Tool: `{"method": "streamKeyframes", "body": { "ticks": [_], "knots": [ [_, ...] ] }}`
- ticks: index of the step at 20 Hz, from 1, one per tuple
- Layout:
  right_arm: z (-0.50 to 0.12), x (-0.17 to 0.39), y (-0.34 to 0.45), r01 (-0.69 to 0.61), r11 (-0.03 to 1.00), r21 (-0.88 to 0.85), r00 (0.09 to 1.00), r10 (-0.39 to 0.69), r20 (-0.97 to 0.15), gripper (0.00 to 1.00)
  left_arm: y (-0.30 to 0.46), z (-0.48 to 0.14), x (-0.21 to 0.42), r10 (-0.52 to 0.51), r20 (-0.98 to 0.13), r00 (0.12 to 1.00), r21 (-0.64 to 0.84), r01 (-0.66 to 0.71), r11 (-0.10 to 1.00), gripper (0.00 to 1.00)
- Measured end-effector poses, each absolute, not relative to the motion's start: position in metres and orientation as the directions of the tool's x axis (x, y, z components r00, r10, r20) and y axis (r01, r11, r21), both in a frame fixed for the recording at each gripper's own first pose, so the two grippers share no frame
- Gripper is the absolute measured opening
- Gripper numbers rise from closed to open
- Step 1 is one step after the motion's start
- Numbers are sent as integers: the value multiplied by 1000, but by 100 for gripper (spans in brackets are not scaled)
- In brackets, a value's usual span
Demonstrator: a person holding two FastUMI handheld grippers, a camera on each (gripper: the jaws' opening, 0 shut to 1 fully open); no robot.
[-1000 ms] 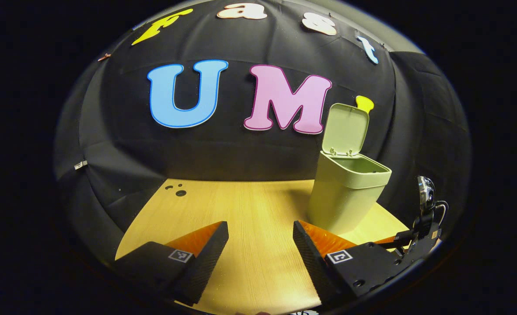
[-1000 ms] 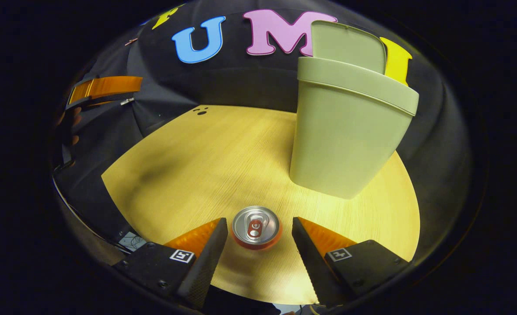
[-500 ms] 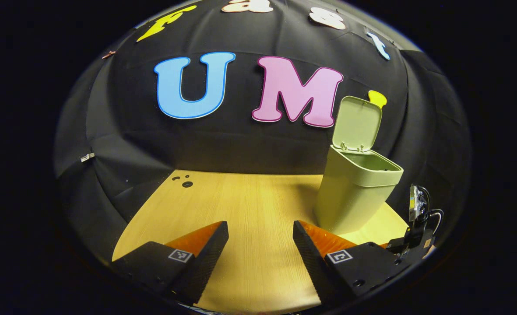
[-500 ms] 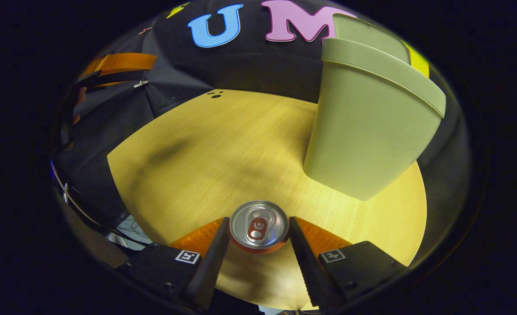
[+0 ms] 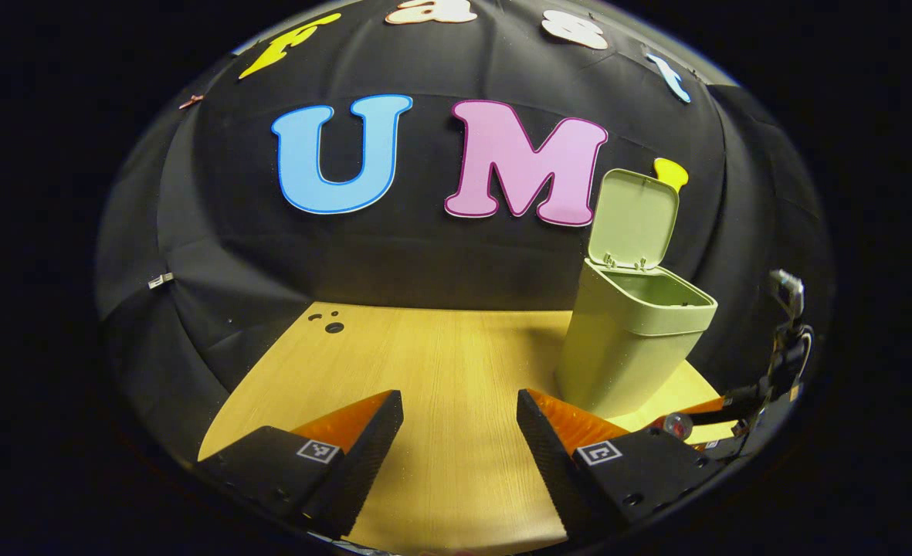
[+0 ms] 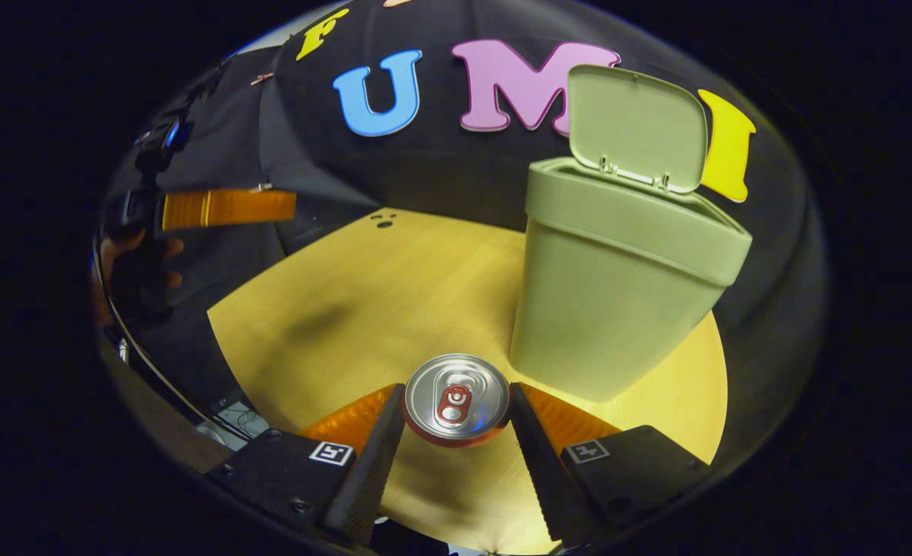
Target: Press the lid of the desktop garbage bin to open it, pick up the crumpled paper on the desktop and throw it into the bin, then pick up the pop can on the desktop and drop it into the bin, and finally close the garbage bin lid.
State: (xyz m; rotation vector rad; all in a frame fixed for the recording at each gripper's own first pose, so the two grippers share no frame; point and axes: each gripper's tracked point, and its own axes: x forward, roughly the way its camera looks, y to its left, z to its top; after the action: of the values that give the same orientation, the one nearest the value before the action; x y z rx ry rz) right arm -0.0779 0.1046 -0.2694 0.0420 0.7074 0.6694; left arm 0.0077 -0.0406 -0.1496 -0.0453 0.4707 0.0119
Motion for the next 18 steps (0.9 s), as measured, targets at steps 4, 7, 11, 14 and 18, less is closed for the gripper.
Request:
{"method": "streamKeyframes", "body": {
  "ticks": [4, 7, 11, 14, 18],
  "knots": [
    [-213, -45, 98, -541, 795, 274, 638, 600, -482, 84, -46, -151, 12, -3, -453, 891, -43, -18, 999, 96],
    [-166, -19, 93, -543, 793, 277, 694, 609, -383, 84, -50, -151, 19, -1, -455, 890, -46, -22, 999, 96],
    [-112, 18, 78, -546, 792, 274, 753, 607, -254, 83, -56, -149, 25, 7, -452, 892, -46, -32, 998, 96],
    [-79, 50, 61, -536, 796, 282, 794, 589, -153, 83, -60, -148, 28, 25, -442, 897, -38, -46, 998, 96],
    [-55, 91, 27, -491, 829, 269, 852, 521, -50, 83, -63, -150, 26, 56, -430, 901, -37, -79, 996, 96]
  ]
}}
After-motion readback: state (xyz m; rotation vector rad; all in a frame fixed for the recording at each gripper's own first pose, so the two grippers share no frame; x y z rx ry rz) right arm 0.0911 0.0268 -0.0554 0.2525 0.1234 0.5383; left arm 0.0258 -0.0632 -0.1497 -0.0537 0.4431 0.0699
